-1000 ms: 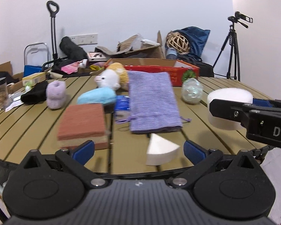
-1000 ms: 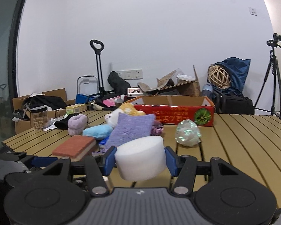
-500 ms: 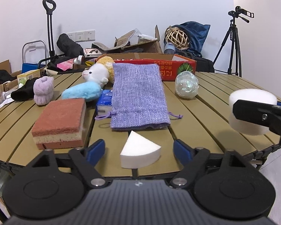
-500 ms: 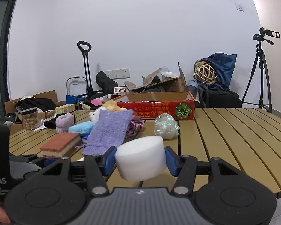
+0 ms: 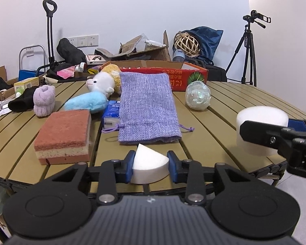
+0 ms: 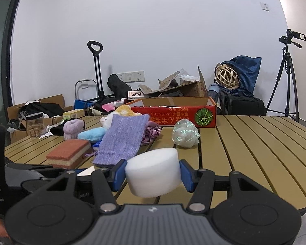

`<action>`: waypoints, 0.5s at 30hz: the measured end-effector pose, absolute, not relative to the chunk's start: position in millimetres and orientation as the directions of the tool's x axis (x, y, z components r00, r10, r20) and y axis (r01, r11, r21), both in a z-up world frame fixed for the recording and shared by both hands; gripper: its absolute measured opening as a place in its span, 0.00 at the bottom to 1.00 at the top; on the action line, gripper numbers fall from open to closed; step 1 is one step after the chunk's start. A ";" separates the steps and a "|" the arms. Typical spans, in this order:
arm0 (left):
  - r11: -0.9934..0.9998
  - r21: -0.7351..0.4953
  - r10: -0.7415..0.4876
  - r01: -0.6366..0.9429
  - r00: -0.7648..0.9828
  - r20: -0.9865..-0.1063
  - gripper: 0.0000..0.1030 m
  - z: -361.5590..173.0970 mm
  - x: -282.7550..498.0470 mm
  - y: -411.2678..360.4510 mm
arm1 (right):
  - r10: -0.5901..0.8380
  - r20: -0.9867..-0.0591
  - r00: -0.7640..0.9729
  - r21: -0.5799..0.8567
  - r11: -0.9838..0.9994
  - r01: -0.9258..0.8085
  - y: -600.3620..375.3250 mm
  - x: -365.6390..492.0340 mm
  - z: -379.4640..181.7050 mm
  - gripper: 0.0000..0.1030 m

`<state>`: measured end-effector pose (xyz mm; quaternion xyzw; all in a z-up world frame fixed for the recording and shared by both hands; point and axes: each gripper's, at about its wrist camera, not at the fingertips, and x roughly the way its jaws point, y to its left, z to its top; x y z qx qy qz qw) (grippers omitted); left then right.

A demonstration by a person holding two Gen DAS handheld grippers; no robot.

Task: Collect trash
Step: 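Grasp the white foam wedge with the left gripper, then carry the foam cylinder and foam wedge down over the black trash bin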

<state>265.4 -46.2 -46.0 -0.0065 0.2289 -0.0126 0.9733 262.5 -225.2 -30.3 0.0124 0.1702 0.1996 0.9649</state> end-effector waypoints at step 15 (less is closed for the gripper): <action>0.999 -0.042 -0.037 0.021 0.905 -0.424 0.33 -37.3 232.4 -34.3 | 0.416 -0.315 0.853 0.096 0.908 -0.408 -222.0 239.9 -24.6 0.53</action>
